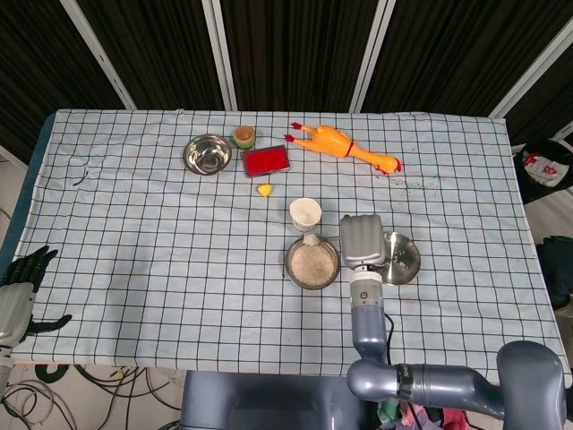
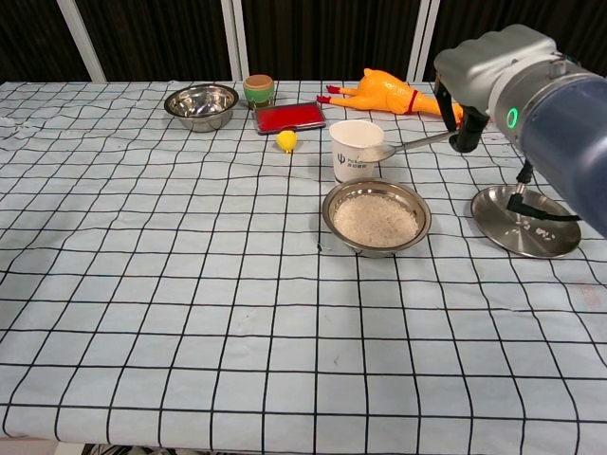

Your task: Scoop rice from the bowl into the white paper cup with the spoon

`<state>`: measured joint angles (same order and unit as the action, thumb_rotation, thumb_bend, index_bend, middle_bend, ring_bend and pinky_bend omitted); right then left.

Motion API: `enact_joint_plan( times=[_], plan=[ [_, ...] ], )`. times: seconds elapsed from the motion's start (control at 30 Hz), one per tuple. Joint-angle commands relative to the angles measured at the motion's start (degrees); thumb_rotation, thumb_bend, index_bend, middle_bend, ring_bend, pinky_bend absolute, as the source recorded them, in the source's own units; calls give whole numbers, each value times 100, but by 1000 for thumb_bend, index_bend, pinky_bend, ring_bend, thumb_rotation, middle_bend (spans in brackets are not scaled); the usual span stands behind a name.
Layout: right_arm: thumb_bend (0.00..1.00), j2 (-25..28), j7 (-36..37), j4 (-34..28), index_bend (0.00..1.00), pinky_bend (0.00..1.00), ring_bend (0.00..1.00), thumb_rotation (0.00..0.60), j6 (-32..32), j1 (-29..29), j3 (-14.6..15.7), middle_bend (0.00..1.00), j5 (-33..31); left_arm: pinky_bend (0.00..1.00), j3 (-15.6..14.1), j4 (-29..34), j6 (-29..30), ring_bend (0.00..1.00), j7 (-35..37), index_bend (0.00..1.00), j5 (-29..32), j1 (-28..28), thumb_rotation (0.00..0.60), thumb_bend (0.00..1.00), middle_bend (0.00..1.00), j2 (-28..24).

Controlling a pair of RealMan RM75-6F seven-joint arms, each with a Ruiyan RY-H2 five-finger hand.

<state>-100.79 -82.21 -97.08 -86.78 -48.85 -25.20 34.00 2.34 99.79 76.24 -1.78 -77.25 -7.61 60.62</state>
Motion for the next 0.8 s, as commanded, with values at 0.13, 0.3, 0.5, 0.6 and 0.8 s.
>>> enact_joint_plan(
  times=[0.13,0.3,0.5,0.6,0.8],
  plan=[
    [537,-25,-30,217,792,1000,1000,600,64,-234,-215,1000,-223,0,10,23,-30,0,-6,0,50,-9,600,15,0,-12],
    [537,-53,-33,547,793,1000,1000,600,157,-446,-382,1000,-390,0,11,54,-68,0,-8,0,88,-18,600,15,0,-36],
    [538,-85,82,1012,793,1000,1000,600,311,-663,-551,1000,-534,0,10,92,-96,0,-29,0,116,-29,600,15,0,-55],
    [539,-88,189,1279,793,1000,1000,600,406,-753,-562,1000,-579,0,11,107,-89,0,-32,0,117,-28,600,15,0,-58],
    [539,-50,373,1573,799,1000,1000,600,531,-808,-406,1000,-543,0,9,124,-93,0,-20,0,116,-30,600,15,0,-63]
  ],
)
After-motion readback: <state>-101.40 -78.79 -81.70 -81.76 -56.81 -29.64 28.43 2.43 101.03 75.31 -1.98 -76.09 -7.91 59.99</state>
